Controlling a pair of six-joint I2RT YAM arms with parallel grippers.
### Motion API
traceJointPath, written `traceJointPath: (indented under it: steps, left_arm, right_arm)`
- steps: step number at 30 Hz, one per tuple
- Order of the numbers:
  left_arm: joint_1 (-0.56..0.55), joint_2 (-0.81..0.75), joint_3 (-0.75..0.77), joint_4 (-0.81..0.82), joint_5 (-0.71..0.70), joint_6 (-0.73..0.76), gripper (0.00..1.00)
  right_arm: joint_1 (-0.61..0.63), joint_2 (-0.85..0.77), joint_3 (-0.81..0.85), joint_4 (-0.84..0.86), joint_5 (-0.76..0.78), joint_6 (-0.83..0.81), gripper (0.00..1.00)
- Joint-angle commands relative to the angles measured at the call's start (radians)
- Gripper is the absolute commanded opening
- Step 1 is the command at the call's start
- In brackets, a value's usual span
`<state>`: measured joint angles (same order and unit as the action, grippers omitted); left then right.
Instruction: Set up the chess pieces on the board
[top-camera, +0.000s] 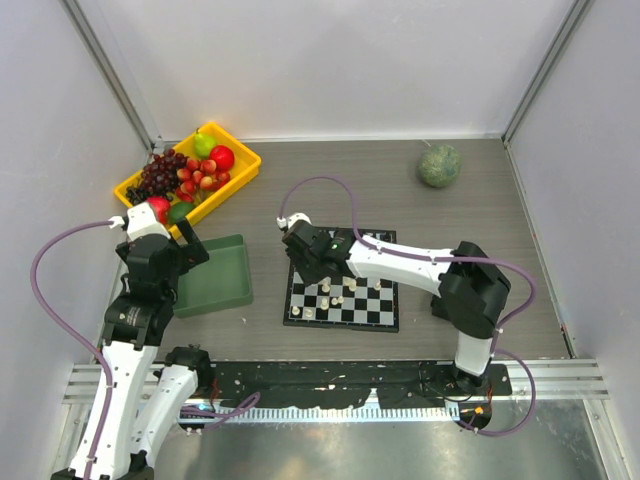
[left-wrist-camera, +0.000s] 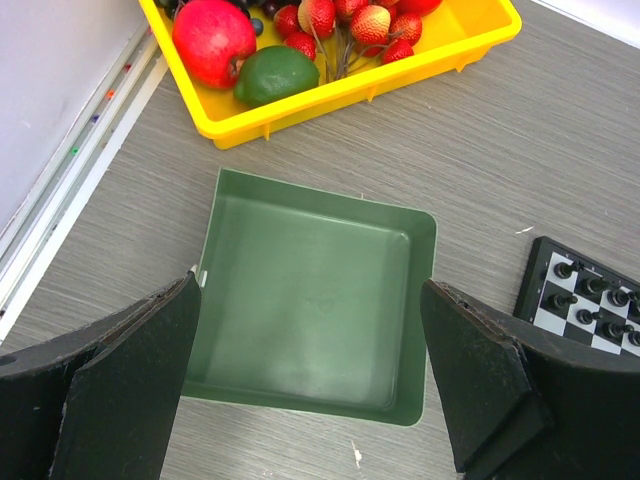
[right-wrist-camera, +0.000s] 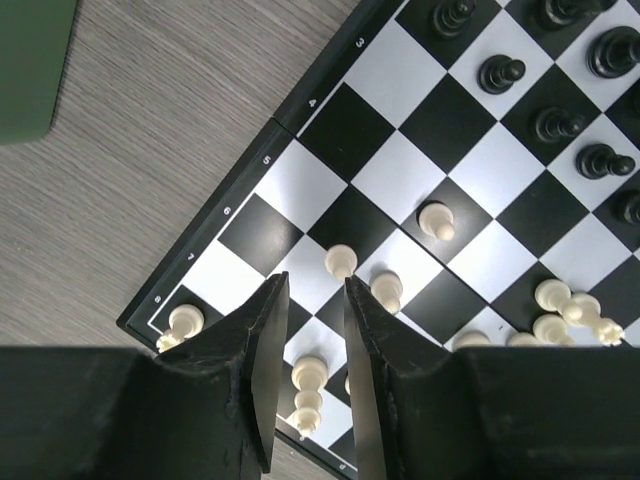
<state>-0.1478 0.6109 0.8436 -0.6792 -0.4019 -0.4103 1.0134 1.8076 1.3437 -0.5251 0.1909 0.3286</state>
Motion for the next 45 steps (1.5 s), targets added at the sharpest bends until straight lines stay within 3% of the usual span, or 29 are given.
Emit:
traceJointPath:
  steps: [1, 28, 36, 45]
  left_arm:
    - [0.008, 0.001, -0.003, 0.021, -0.02, 0.007, 0.99]
    - [0.01, 0.015, -0.001, 0.029, -0.021, 0.008, 0.99]
    - [0.01, 0.018, 0.0, 0.033, -0.018, 0.01, 0.99]
    - [0.01, 0.02, 0.003, 0.038, -0.012, 0.008, 0.99]
  right_arm:
    - [0.002, 0.039, 0.064, -0.006, 0.001, -0.017, 0.34]
    - [-0.013, 0.11, 0.087, -0.021, 0.005, -0.017, 0.29]
    - [-0.013, 0.09, 0.069, -0.023, -0.01, -0.014, 0.17]
    - [0.037, 0.067, 0.08, -0.007, -0.048, 0.004, 0.14]
